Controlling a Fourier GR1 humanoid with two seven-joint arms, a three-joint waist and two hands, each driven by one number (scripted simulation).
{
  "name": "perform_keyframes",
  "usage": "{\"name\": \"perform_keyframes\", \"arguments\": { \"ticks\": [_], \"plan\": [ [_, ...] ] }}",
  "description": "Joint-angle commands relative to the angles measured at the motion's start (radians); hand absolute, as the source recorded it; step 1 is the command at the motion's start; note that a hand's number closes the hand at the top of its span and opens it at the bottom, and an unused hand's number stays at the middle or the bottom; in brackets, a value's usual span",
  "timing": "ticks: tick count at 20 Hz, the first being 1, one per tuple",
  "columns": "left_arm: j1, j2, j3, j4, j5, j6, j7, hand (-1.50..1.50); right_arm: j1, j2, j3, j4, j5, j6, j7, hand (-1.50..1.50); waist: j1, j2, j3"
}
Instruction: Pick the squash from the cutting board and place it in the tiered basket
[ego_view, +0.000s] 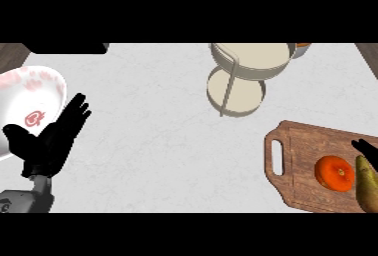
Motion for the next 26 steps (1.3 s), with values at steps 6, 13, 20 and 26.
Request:
{"name": "perform_keyframes", "arguments": {
  "ticks": [6, 13, 20, 26],
  "plan": [
    [0.013, -0.051, 0.016, 0.032, -0.048, -0.021, -0.022, 0.00, -0.143, 0.207, 0.159, 0.221, 0.218, 0.016, 0.072, -1.50, 0.000, 0.000, 0.003],
    [0.019, -0.026, 0.080, -0.061, -0.042, -0.063, 0.067, 0.00, -0.110, 0.277, 0.119, 0.312, 0.309, 0.022, -0.003, -1.50, -0.007, -0.002, 0.003],
    [-0.007, -0.040, 0.103, -0.064, -0.065, -0.073, 0.103, 0.00, -0.181, 0.356, 0.102, 0.507, 0.455, -0.068, -0.102, -1.50, -0.003, -0.001, 0.003],
    [0.094, -0.095, 0.109, -0.120, -0.095, -0.101, 0.062, 0.00, -0.150, 0.345, -0.011, 0.546, 0.457, -0.028, -0.233, -1.50, -0.004, -0.002, 0.003]
  ]
}}
